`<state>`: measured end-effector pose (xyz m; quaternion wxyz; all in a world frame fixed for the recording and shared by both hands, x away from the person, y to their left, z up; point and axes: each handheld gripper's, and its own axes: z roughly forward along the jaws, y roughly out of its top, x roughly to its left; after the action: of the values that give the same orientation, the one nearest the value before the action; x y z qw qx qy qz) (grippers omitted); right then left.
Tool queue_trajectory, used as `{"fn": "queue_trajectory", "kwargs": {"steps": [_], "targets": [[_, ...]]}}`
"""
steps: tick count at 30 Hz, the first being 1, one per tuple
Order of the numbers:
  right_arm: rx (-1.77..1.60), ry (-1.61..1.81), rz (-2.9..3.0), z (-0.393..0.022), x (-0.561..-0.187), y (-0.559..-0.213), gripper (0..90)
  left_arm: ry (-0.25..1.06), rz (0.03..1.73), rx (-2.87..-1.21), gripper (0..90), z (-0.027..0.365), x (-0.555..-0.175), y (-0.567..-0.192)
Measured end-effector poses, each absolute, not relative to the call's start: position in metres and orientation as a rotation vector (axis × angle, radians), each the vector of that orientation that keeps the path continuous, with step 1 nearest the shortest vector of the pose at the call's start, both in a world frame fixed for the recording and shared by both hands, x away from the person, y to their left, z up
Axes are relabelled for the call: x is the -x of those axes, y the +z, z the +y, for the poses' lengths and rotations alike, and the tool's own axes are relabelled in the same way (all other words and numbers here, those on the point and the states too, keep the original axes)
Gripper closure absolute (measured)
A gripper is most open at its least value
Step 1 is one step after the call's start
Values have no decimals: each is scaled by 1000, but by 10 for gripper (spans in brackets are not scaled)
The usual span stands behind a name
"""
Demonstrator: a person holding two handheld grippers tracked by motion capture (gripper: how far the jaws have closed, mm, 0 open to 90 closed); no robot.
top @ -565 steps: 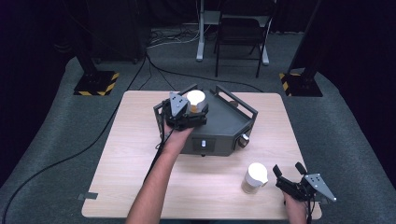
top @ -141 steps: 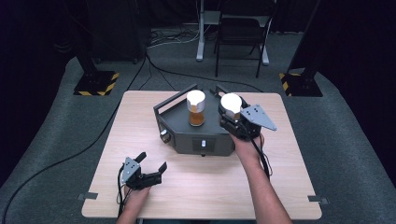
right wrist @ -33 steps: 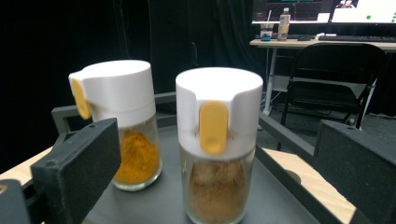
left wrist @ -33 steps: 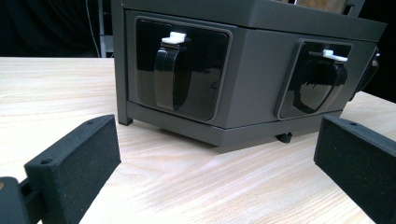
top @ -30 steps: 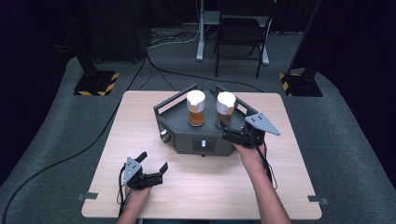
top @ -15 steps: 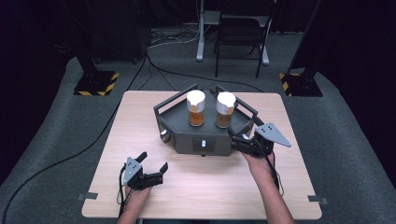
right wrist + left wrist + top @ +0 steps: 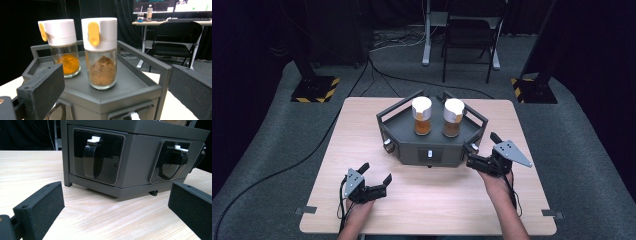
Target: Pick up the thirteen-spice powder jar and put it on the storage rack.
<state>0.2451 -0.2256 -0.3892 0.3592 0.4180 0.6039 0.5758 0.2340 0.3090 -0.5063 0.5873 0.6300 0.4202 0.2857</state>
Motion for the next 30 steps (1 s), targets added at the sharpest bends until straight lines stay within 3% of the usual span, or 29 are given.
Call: {"fn": "queue_trajectory", "kwargs": {"steps": [30], "targets": [[-1139,1439,1531,-253,-223,-442,2,662,978,-1470,1,309,-234,-506]]}}
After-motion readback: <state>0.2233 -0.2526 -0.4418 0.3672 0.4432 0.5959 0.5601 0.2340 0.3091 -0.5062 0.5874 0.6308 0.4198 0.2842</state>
